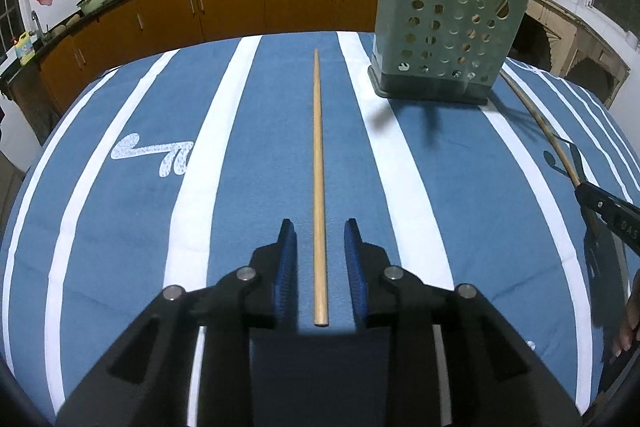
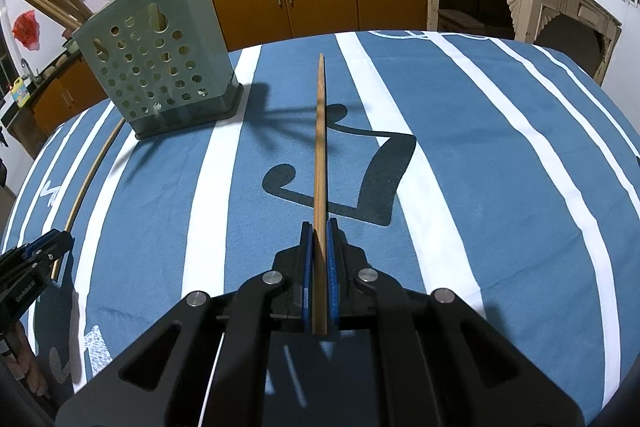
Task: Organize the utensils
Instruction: 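Close the left tool on a wooden chopstick while the right tool holds its chopstick, then lift both held chopsticks upright and carry them above the green holder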
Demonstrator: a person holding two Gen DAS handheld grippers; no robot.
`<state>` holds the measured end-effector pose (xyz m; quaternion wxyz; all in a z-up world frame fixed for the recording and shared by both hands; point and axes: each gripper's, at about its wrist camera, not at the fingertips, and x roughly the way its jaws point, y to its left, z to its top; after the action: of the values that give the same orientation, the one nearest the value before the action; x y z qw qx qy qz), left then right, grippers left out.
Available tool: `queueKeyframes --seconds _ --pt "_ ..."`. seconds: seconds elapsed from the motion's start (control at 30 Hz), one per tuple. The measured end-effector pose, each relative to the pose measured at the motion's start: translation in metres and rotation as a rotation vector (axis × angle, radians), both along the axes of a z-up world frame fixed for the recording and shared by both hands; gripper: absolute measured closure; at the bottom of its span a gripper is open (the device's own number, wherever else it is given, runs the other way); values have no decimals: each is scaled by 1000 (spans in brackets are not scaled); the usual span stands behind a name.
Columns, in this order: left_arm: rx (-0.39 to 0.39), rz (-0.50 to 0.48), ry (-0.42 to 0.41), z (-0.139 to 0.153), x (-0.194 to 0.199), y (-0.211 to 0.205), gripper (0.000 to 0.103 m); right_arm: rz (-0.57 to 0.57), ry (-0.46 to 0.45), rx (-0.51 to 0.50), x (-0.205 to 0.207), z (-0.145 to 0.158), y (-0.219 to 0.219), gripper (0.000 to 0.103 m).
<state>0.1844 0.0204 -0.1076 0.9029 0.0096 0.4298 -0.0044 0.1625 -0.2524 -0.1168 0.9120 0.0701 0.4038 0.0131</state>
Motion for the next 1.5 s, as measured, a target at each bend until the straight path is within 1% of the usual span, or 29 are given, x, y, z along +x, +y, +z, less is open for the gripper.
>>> queueKeyframes --seconds 0.37,0.43,0.47,0.6,0.7,0.83,1.03,1.3,1.4,1.5 --pt "15 23 1 0 0 -1 75 6 0 2 -3 0 -1 95" --pt "13 21 -1 0 -1 -2 82 7 0 5 -3 -1 0 95" --pt "13 17 -1 0 -1 -2 95 7 0 9 -3 -1 -1 95" --pt "13 -3 4 1 -5 -2 96 15 -5 21 -8 1 -4 95" --pt "25 -14 -6 5 -12 0 96 16 -40 24 -17 8 -8 95" --pt "43 -33 -55 23 -23 3 96 5 -95 30 -25 26 -16 95" --pt "22 -44 -156 61 -36 9 96 -3 -214 18 -39 61 -25 95" --pt "-55 -39 -328 121 -50 14 96 -13 -336 56 -48 99 -37 96" --pt "-92 -31 -376 138 -52 17 96 -14 -373 69 -52 110 -38 95" --pt "-107 -24 -413 150 -53 16 96 -13 -402 73 -54 119 -39 95"
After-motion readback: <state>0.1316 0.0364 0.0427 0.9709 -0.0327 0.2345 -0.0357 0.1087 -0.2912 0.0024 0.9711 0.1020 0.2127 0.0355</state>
